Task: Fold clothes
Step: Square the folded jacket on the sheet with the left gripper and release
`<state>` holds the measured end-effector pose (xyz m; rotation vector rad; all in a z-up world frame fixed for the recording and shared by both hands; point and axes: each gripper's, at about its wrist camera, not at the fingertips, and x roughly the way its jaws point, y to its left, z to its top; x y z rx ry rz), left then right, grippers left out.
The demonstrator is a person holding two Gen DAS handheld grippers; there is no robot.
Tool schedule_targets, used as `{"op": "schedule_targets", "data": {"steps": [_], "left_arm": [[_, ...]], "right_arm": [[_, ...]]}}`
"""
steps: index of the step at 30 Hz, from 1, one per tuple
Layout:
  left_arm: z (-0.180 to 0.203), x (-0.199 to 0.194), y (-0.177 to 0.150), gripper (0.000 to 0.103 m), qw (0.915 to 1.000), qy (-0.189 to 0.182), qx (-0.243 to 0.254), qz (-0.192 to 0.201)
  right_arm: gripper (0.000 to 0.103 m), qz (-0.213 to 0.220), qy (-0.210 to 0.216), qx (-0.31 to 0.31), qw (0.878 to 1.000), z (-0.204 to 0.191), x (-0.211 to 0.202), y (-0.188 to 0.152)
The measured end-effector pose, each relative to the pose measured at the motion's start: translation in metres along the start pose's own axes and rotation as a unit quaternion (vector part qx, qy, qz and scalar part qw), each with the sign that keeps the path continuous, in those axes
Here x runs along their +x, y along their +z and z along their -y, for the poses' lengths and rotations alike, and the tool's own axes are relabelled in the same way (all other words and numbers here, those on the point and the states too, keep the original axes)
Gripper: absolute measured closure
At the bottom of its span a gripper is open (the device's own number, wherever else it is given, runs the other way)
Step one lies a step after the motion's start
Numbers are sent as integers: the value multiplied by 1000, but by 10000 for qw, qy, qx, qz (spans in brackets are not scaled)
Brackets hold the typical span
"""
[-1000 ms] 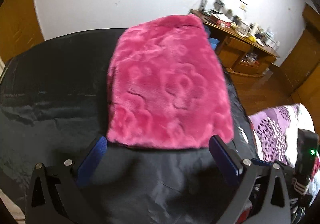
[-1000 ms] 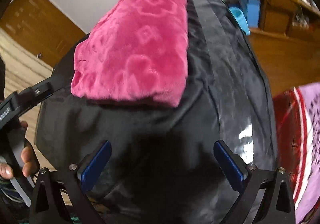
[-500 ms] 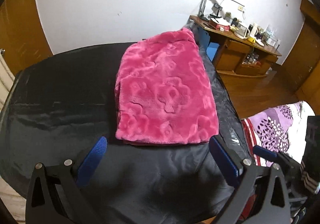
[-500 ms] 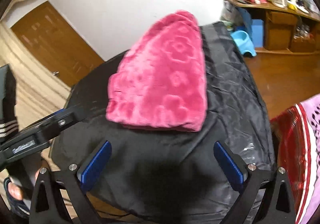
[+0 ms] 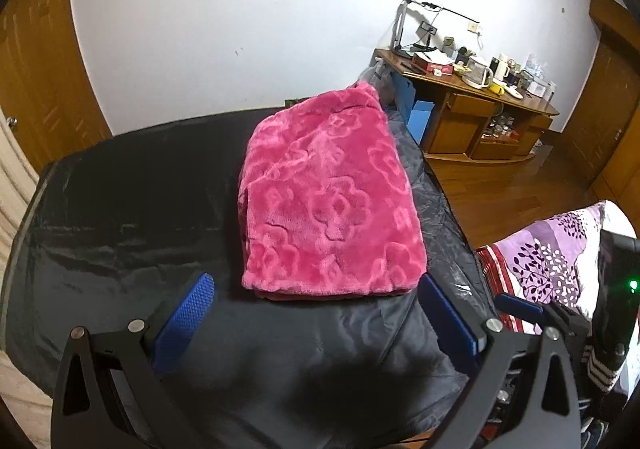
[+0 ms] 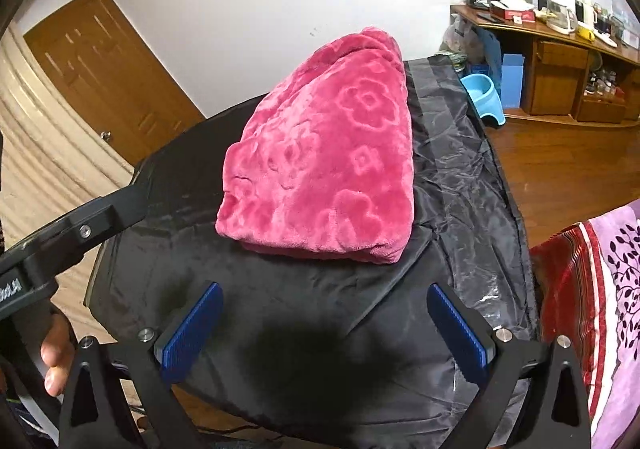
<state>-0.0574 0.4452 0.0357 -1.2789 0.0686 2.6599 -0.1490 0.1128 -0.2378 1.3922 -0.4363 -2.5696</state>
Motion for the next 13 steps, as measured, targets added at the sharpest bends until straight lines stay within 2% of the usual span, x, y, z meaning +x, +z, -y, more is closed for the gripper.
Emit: {"op": "schedule_targets", "data": {"steps": [8, 13], "left_arm": [[8, -3, 2, 1, 9994, -172, 232, 183], [11, 3, 6, 1, 9993, -255, 267, 116]], "right_arm": [[0, -96, 6, 42, 9999, 0, 7, 2], [0, -85, -140, 75, 9998, 2, 9, 4]]}}
